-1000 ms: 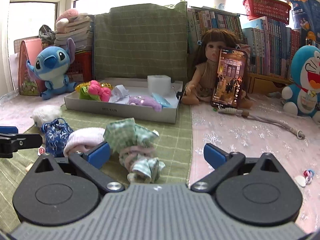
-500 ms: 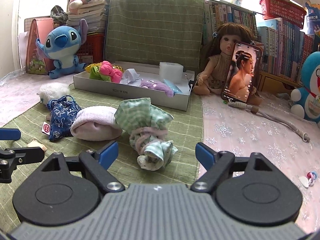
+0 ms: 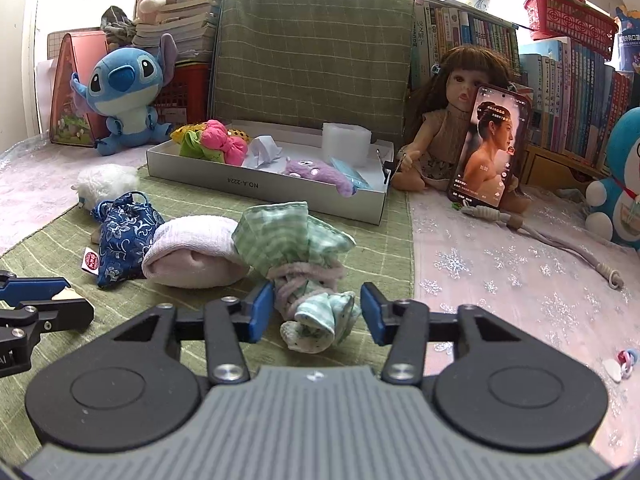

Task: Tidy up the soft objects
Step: 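Move left tool to beige cloth piece while right tool moves to green gingham cloth, then close left tool on beige cloth piece while right tool closes on gingham cloth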

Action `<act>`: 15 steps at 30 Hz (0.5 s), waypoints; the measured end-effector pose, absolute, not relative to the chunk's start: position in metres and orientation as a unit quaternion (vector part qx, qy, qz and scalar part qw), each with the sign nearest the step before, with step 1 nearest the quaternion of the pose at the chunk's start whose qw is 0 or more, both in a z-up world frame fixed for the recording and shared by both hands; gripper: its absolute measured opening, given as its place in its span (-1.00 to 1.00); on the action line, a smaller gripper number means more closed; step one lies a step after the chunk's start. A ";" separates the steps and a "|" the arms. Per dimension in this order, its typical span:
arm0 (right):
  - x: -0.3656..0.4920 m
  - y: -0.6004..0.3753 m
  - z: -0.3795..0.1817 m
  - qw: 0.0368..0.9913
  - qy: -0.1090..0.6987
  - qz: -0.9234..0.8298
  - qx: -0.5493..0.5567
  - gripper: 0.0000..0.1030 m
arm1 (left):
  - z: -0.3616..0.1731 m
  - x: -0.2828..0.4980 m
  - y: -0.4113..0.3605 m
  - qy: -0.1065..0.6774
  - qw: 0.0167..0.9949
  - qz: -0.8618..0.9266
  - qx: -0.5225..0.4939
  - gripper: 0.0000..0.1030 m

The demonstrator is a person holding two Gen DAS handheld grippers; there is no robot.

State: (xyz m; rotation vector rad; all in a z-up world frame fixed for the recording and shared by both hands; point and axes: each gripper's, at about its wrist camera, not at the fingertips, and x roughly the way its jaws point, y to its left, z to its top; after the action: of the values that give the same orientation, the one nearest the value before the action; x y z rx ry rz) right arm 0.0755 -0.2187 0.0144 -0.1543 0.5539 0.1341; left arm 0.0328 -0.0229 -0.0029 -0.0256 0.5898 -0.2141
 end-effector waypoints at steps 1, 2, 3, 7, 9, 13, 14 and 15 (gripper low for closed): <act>0.075 -0.219 0.015 0.957 0.273 0.068 -0.073 -0.15 | -0.001 0.032 -0.022 0.288 0.952 -0.106 -0.014 -0.47; 0.074 -0.219 0.016 0.957 0.273 0.070 -0.069 -0.27 | 0.000 0.031 -0.021 0.285 0.953 -0.105 -0.015 -0.47; 0.073 -0.220 0.016 0.958 0.271 0.069 -0.066 -0.34 | 0.003 0.031 -0.021 0.282 0.954 -0.105 -0.016 -0.47; 0.070 -0.221 0.020 0.959 0.269 0.066 -0.059 -0.43 | 0.010 0.032 -0.018 0.273 0.956 -0.104 -0.017 -0.47; 0.070 -0.221 0.020 0.958 0.273 0.069 -0.059 -0.41 | 0.013 0.033 -0.017 0.269 0.957 -0.103 -0.018 -0.47; 0.074 -0.220 0.018 0.958 0.272 0.066 -0.066 0.03 | 0.014 0.036 -0.016 0.270 0.957 -0.100 -0.018 -0.47; 0.077 -0.219 0.017 0.957 0.274 0.067 -0.066 0.08 | 0.014 0.036 -0.016 0.271 0.957 -0.100 -0.018 -0.47; 0.079 -0.218 0.016 0.956 0.276 0.065 -0.069 0.09 | 0.014 0.036 -0.016 0.272 0.957 -0.099 -0.019 -0.47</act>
State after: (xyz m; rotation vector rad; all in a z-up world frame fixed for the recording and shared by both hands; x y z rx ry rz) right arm 0.0791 -0.2183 0.0164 -0.1402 0.5607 0.1317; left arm 0.0365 -0.0155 0.0140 -0.0378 0.5515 -0.2012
